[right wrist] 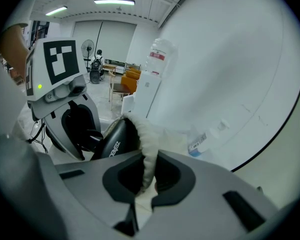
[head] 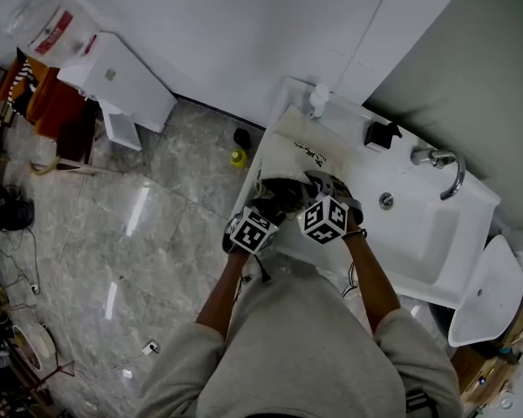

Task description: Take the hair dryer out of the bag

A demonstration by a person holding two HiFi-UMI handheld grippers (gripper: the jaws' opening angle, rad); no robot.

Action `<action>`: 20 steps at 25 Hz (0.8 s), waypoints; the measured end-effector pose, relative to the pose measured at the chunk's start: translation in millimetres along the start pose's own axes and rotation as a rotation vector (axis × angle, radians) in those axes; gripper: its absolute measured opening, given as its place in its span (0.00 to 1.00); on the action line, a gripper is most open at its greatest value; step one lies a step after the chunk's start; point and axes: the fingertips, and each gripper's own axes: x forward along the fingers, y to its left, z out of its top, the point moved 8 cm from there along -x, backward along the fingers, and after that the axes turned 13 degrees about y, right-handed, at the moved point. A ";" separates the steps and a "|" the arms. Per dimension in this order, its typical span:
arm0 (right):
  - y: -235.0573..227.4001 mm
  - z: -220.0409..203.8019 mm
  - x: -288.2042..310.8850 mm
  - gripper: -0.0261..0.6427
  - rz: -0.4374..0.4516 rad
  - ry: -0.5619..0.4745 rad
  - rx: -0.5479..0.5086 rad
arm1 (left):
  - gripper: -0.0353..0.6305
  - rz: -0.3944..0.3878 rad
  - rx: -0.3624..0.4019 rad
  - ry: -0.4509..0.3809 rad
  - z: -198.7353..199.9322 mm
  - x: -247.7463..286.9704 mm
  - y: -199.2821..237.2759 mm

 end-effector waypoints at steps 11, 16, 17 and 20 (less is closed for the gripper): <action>-1.6 5.0 2.4 0.05 -0.003 0.007 -0.001 | 0.34 0.016 -0.006 -0.006 -22.1 -10.1 -7.9; -2.5 6.5 3.7 0.05 -0.004 0.011 -0.001 | 0.34 0.024 -0.014 -0.017 -30.8 -16.2 -9.3; -2.9 6.6 3.9 0.05 -0.004 0.012 0.001 | 0.34 0.027 -0.013 -0.022 -32.4 -17.5 -10.4; -3.0 7.4 4.8 0.05 -0.004 0.011 0.003 | 0.34 0.038 -0.015 -0.043 -37.4 -21.4 -12.8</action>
